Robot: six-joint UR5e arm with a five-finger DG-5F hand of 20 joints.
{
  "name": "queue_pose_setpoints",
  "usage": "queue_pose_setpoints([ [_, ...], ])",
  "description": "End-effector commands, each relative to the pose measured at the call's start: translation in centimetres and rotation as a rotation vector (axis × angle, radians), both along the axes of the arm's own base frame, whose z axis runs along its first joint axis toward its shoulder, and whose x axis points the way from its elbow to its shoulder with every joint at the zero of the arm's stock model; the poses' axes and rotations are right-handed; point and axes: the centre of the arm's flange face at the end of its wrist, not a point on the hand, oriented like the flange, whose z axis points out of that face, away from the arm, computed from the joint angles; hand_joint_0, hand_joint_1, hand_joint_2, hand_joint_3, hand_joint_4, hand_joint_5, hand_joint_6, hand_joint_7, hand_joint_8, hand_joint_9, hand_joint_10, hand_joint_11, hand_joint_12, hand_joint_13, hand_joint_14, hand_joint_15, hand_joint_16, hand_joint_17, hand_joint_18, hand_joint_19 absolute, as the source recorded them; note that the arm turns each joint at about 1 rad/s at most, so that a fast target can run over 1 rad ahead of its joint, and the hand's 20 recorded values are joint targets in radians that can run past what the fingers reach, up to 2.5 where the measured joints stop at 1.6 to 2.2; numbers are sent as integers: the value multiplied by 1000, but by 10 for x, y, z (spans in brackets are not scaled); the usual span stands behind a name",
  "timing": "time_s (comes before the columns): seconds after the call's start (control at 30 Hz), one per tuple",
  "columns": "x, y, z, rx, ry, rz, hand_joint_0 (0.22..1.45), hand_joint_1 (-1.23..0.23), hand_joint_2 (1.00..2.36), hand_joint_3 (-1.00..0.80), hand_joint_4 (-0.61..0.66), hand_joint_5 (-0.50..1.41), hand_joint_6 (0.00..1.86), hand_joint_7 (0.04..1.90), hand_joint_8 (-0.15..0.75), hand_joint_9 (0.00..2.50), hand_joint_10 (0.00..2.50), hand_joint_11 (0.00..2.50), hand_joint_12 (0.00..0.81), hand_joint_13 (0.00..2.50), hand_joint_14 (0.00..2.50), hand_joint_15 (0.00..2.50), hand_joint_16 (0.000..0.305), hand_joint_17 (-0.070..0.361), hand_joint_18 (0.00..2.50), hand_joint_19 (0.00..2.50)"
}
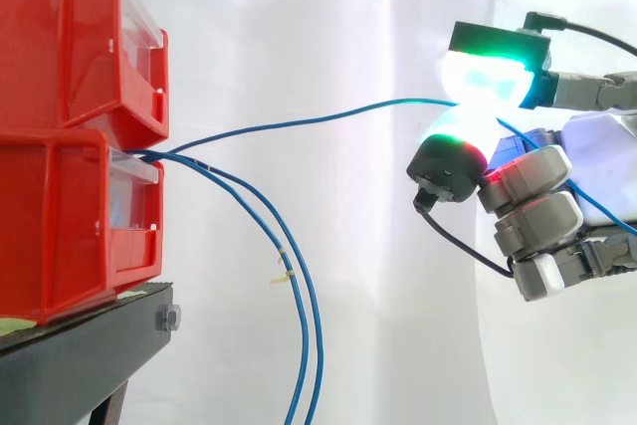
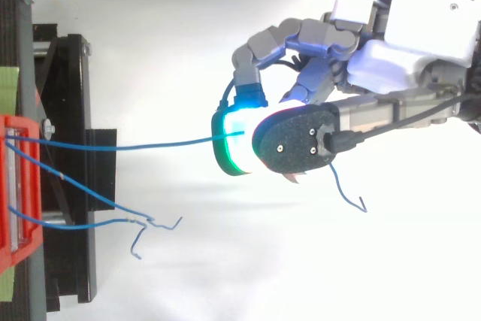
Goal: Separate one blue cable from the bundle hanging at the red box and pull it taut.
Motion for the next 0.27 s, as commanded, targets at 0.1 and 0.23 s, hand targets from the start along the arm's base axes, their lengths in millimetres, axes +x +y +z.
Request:
queue_pose_setpoints([
  [0.1,0,0,0,0,0,0,617,-727,1016,-67,89,-161,881,1339,327,1161,14,1470,433,1060,24,1210,59,133,838,795],
  [0.23,0,1,0,0,0,1,616,-727,1017,-66,85,-162,880,1345,325,1159,15,1445,438,1054,25,1198,59,133,834,796],
])
